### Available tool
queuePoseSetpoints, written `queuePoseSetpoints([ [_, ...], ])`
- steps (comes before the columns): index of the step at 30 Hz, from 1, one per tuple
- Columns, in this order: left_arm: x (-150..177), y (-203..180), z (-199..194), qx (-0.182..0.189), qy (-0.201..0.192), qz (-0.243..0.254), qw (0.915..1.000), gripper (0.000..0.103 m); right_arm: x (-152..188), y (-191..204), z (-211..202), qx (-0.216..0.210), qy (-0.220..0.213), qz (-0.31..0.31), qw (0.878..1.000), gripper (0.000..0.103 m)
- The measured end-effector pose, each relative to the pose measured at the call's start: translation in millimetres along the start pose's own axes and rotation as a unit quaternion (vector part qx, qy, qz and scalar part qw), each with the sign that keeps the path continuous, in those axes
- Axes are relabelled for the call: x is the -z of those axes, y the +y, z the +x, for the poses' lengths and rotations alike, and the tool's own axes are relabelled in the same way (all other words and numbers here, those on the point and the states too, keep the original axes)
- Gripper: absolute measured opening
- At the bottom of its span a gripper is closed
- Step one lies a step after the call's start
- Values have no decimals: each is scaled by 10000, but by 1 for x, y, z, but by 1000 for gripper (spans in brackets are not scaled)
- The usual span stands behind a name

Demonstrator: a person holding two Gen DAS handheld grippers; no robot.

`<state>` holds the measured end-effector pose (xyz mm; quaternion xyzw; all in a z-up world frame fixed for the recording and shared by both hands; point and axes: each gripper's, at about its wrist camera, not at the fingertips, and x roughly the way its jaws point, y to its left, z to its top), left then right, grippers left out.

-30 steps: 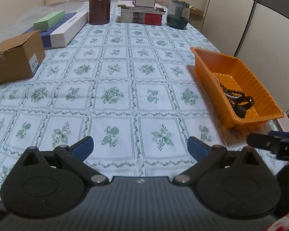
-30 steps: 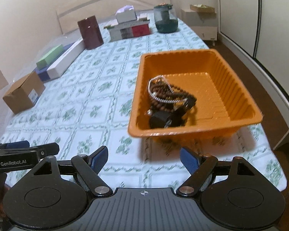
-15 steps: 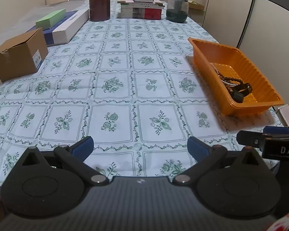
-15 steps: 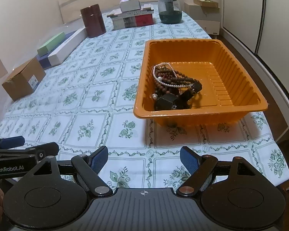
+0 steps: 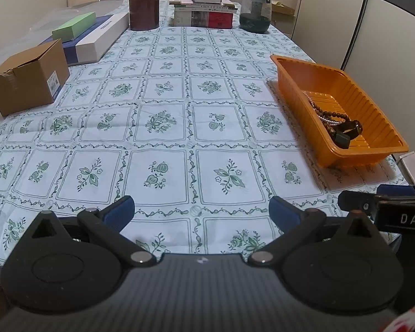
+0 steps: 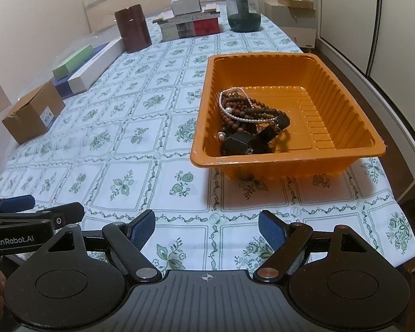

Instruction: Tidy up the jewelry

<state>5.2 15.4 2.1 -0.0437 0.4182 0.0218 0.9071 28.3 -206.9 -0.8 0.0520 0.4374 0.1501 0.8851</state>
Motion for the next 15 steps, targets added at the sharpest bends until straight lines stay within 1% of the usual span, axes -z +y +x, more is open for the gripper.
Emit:
queuePoseSetpoints([
  [15, 0, -1, 0, 30, -14, -11, 10000, 102, 0, -1, 0, 12, 10, 8, 10000, 81],
])
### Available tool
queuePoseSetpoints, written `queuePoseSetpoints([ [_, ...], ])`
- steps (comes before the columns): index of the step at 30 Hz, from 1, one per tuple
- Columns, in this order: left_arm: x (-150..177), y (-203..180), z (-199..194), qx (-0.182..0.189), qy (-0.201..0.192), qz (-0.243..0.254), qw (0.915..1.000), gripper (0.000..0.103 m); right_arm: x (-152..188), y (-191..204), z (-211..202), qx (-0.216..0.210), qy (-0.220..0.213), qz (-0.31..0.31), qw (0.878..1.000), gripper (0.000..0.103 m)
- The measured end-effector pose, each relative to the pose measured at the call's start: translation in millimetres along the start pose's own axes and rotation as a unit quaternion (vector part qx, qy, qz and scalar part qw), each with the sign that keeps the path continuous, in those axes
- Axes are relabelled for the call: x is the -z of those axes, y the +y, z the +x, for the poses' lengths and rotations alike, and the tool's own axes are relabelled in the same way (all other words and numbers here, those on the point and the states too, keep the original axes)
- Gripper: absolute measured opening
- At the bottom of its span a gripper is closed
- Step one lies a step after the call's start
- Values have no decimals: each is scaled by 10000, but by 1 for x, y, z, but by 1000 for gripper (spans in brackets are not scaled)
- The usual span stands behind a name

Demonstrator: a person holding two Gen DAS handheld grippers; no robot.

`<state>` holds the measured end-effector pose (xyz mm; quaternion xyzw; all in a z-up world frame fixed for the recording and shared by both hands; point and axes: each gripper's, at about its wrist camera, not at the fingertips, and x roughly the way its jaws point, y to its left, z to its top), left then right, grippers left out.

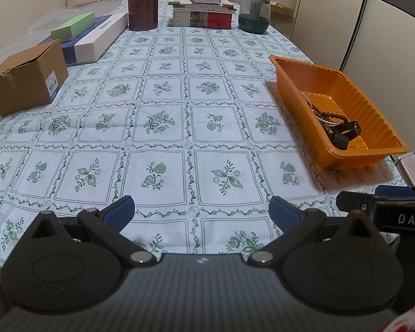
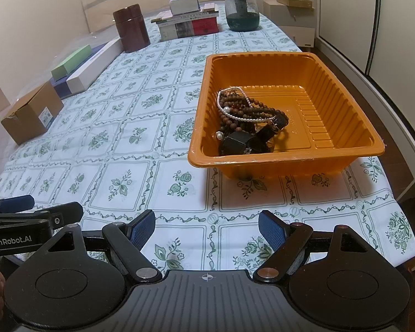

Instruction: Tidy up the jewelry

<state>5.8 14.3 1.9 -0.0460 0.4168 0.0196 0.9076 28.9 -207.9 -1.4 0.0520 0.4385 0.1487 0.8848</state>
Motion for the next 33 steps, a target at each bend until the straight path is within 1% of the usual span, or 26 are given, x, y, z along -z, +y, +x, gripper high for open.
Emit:
queuePoseSetpoints([
  [33, -1, -1, 0, 21, -4, 31, 10000, 102, -2, -3, 1, 8, -6, 6, 10000, 82],
])
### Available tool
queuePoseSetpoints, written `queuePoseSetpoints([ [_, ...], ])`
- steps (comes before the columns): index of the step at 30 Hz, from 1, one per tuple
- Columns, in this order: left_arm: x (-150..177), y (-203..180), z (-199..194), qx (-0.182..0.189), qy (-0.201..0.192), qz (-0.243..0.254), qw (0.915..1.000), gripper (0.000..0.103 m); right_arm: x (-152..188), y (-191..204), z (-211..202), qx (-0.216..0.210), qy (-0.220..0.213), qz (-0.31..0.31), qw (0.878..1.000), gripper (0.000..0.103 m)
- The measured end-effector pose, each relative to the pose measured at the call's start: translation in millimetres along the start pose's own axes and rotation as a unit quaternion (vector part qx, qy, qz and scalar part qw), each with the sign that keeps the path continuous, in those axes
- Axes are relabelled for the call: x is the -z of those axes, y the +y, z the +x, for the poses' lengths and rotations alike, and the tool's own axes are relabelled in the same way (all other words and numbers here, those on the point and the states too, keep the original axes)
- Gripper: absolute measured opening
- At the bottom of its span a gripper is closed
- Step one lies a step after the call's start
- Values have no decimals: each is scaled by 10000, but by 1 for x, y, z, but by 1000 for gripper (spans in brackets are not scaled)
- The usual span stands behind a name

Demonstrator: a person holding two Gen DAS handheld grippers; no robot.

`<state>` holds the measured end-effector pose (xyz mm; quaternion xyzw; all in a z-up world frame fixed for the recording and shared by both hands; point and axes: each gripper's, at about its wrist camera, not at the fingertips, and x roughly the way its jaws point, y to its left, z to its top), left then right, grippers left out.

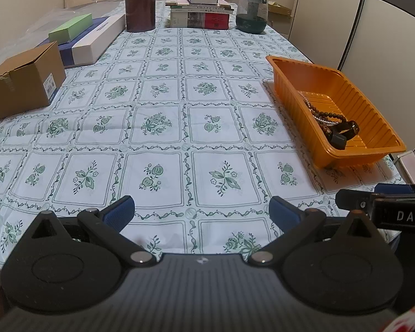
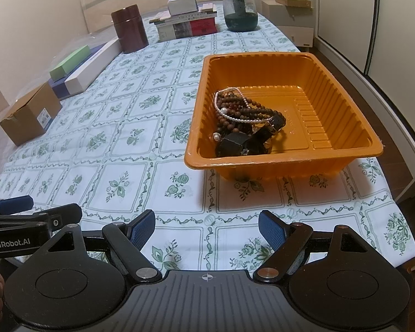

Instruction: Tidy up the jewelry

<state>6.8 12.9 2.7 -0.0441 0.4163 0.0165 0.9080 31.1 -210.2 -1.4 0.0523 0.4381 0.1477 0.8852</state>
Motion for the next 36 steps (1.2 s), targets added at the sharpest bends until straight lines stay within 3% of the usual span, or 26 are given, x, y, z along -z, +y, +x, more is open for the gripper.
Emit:
queuePoseSetpoints([
  [36, -3, 1, 1, 69, -52, -16, 10000, 103, -1, -1, -1, -3, -1, 7, 10000, 81],
])
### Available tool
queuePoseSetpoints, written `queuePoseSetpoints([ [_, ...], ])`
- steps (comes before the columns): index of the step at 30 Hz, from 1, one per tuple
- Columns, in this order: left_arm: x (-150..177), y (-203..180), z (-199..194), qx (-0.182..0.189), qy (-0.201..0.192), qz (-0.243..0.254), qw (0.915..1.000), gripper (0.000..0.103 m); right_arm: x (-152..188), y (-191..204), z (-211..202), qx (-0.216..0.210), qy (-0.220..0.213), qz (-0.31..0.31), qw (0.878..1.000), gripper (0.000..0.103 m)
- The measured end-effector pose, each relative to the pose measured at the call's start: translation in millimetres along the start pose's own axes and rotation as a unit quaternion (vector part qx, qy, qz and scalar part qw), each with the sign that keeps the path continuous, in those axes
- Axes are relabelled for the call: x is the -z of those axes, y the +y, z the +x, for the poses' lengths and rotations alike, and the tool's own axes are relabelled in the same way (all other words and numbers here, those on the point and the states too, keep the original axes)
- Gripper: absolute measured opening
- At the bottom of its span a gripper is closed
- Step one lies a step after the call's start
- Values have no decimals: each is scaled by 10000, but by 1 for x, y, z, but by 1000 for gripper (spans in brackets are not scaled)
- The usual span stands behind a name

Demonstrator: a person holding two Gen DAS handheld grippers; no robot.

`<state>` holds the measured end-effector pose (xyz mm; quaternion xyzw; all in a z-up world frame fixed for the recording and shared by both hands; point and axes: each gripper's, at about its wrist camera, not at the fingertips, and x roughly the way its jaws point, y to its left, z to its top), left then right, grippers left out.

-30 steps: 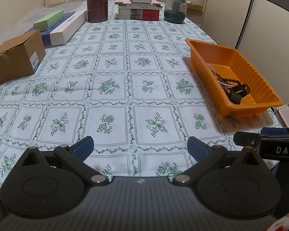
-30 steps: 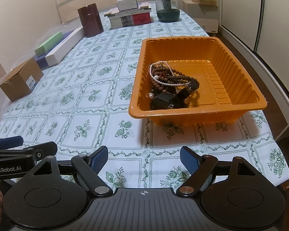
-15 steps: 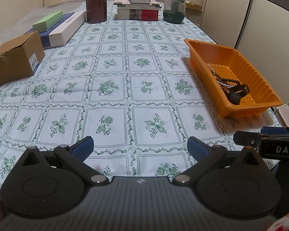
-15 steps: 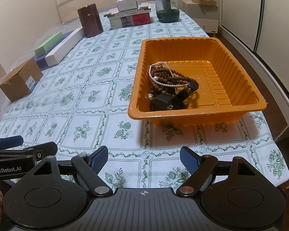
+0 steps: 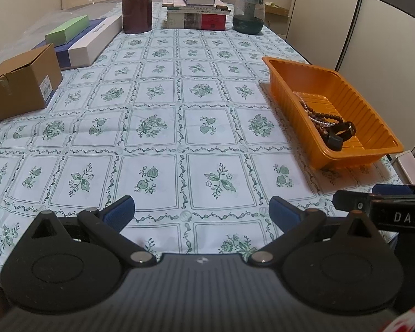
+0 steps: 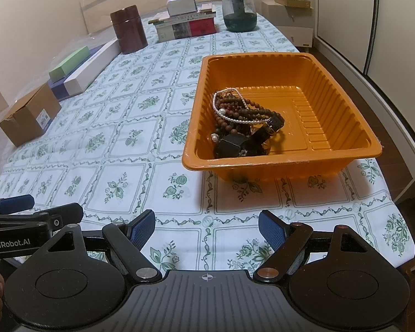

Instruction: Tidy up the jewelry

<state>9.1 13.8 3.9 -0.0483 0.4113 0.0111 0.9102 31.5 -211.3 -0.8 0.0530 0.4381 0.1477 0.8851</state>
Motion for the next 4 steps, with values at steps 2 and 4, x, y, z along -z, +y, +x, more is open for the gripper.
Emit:
queuePoseSetpoints([
  [2, 2, 4, -3, 45, -112, -76, 9999, 103, 0, 0, 0, -1, 3, -3, 10000, 81],
  [4, 2, 5, -5, 38, -195, -82, 9998, 103, 1, 0, 0, 6, 2, 1, 10000, 81],
])
